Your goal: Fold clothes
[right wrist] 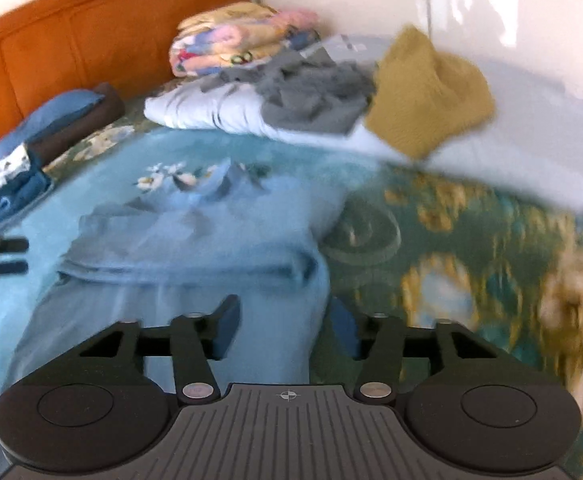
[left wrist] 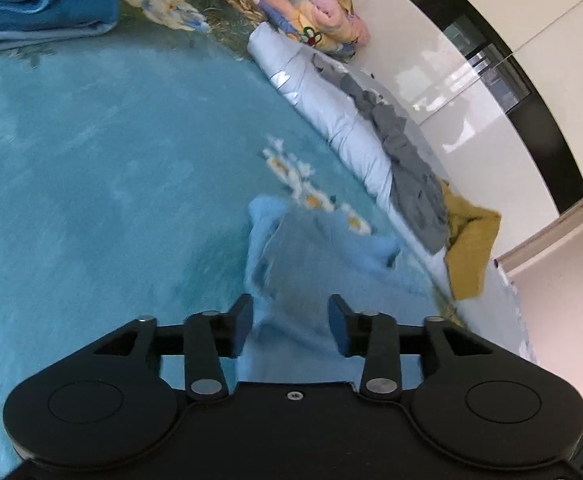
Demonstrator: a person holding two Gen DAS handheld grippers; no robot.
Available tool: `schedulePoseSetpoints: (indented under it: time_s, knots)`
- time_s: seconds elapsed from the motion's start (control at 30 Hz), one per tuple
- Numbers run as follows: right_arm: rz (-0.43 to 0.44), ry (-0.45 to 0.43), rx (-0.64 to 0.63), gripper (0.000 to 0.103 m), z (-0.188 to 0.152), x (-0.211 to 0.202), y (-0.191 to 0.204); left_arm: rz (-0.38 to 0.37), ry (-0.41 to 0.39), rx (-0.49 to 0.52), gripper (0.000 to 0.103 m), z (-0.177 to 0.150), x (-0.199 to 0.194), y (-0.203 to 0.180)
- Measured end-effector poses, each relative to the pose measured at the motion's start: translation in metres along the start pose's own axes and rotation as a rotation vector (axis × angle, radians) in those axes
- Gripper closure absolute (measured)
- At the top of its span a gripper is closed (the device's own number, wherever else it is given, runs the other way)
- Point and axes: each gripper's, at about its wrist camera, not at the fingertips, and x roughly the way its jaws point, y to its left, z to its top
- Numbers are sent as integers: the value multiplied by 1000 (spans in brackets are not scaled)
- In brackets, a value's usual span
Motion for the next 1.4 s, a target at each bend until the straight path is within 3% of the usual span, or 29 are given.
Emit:
schedulePoseSetpoints:
  time_s: [0.17,0.3,0.67,0.93,1.07,1.27,1.4]
  knots:
    - [-13,52,94,38,-28,-12,-14,30,35,12,53,-33,-18,5]
    - [6,88,165,38,-48,-22,-21,40,73,25,51,-60,-26,4]
    - [94,165,208,38,-95,-61,-24,68,101,49,44,-88,-48,3]
    - [255,200,264,39,-117,-81,-33,10,169,61,44,-111,-68,13]
    - [335,191,406,49,-128,-84,-56,-30,201,46,47,-120,-77,19]
    - [475,192,580,56,-143,-77,-81,-76,264,70,49,-130,-86,22]
    - [554,204,605,59,-145,-66,-85,-123,304,50,51,-139,-86,29]
